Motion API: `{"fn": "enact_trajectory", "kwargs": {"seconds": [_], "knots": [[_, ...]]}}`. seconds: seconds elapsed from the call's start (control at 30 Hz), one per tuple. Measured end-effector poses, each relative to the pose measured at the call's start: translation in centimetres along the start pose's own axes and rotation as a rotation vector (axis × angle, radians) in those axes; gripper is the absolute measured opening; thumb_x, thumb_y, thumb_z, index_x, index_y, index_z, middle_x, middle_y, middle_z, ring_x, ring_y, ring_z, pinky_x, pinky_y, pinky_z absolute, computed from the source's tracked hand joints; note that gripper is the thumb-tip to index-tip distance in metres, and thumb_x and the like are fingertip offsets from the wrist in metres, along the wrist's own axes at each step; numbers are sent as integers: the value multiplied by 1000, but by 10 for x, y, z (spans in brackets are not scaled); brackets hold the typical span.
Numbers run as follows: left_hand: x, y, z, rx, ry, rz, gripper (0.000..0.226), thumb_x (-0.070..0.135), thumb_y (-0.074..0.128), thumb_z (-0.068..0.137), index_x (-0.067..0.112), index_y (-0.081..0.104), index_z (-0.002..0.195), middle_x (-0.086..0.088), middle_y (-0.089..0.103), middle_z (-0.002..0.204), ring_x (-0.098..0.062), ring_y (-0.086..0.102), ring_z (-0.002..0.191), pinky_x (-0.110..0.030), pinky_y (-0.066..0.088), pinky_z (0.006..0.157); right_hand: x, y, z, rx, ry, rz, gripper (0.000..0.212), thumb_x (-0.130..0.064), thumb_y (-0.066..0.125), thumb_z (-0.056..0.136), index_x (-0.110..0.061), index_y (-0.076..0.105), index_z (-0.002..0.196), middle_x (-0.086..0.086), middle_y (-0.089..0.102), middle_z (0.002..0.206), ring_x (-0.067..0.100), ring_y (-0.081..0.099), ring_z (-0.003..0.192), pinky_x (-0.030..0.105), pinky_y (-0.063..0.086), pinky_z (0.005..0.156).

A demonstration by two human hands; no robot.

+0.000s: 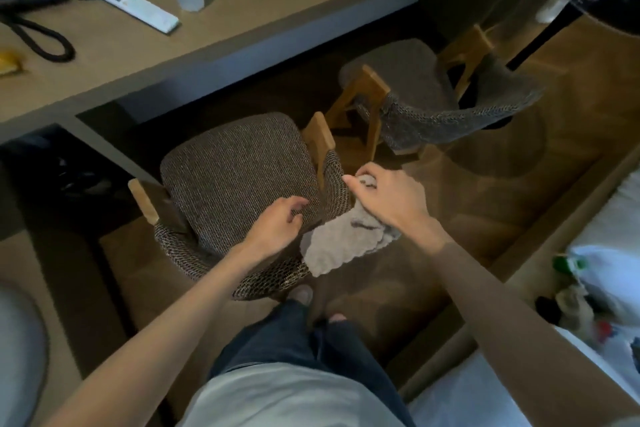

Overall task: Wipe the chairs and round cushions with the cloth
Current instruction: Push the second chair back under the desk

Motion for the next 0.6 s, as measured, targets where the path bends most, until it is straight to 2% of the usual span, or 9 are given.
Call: {"fn": "enact_trajectory", "kwargs": {"seconds": [0.07, 0.13, 0.27, 0.33, 0.4, 0.53, 0.6], "knots": [[-8, 1, -7, 54, -51, 9, 39, 13, 46, 99, 17, 47, 137, -6, 51, 135, -19, 53, 119, -29, 41, 100, -8, 6, 11, -26, -136, -25, 50, -71, 33, 90, -33, 59, 109, -7, 67, 97, 14, 63, 87, 28, 49, 72], [-15, 4, -18, 110, -96, 0, 39, 12, 45, 99, 16, 47, 137, -7, 51, 134, -20, 52, 120, -31, 41, 101, -15, 9, 14, -24, -266, -34, 47, -71, 35, 89, -34, 61, 104, -9, 65, 96, 12, 61, 86, 30, 50, 71], [-24, 23, -45, 216, -176, 2, 39, 14, 45, 99, 17, 47, 138, -7, 52, 135, -20, 49, 124, -33, 40, 103, -13, 17, 5, -131, -451, -21, 47, -67, 42, 89, -27, 64, 79, -12, 56, 74, 8, 54, 70, 26, 41, 56], [-25, 41, -58, 249, -225, 6, 39, 16, 45, 99, 17, 47, 138, -7, 51, 136, -22, 46, 127, -32, 37, 104, -3, 22, -7, -210, -503, -10, 49, -66, 45, 89, -25, 55, 62, -10, 51, 59, 6, 51, 58, 22, 31, 50], [-21, 57, -68, 277, -255, 9, 39, 16, 44, 99, 17, 47, 138, -8, 51, 136, -24, 45, 127, -34, 36, 103, 12, 29, -20, -293, -534, -26, 52, -63, 48, 90, -23, 48, 56, -7, 48, 52, 7, 49, 53, 22, 28, 48], [-7, 81, -81, 337, -290, 76, 41, 20, 45, 99, 18, 45, 140, -9, 47, 139, -26, 43, 129, -38, 34, 106, 41, 37, -46, -459, -533, -41, 59, -63, 52, 88, -18, 43, 50, -3, 43, 49, 12, 48, 50, 27, 33, 52], [-9, 93, -88, 331, -320, 173, 47, 29, 47, 98, 23, 39, 144, -8, 43, 145, -28, 39, 133, -44, 33, 110, 48, 38, -54, -452, -540, -20, 57, -66, 52, 86, -20, 47, 53, -4, 50, 53, 12, 53, 57, 28, 37, 56]]}}
Point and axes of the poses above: each hand's wrist, its own z-axis towards the middle knuckle, its own y-axis out of the palm, x = y × z, the point moved 7 cm from there along z, towards the middle knuckle
